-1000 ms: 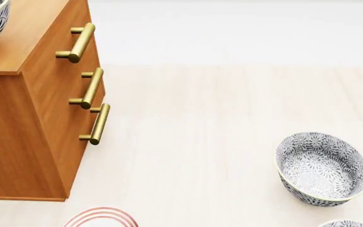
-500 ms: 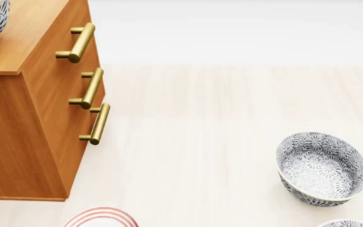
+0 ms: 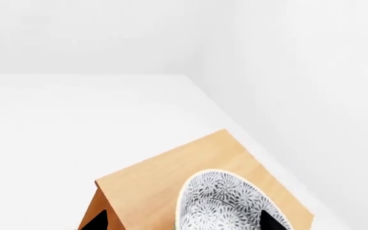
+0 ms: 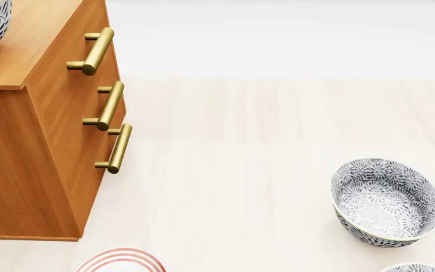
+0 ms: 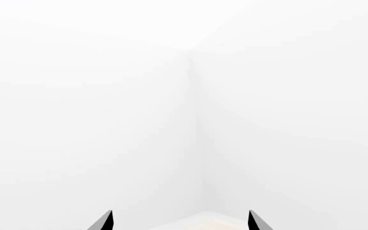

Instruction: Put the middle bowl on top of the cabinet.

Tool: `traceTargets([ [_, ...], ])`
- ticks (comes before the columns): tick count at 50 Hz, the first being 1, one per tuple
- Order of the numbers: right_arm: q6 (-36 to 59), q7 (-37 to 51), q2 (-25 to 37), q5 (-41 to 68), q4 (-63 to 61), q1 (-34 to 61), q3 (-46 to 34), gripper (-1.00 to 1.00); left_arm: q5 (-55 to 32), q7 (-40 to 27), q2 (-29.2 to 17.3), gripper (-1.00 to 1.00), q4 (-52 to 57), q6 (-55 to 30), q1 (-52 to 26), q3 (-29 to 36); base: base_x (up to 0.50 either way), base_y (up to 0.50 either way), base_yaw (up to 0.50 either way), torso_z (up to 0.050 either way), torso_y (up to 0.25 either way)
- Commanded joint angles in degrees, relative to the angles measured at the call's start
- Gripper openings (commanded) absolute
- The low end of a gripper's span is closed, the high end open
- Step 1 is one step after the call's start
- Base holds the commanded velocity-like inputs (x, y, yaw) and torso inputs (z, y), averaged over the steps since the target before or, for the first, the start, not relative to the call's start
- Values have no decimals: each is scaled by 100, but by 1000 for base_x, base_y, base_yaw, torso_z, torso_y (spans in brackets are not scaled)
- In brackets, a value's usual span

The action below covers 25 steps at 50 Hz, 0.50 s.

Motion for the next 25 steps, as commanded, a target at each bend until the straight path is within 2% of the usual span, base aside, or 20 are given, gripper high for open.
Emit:
traceTargets([
  [1,-61,-129,-94,-129,32,-47,149,100,242,163,-247,100,1282,158,289,-144,0,0,0,0,0],
  [15,-128,-131,-73,-119,41,-121,169,100,1187,306,-568,100,2334,200,538,113,0,0,0,0,0],
  [25,-156,-129,-59,-115,46,-156,179,100,1748,504,-625,100,2738,320,846,294,0,0,0,0,0],
])
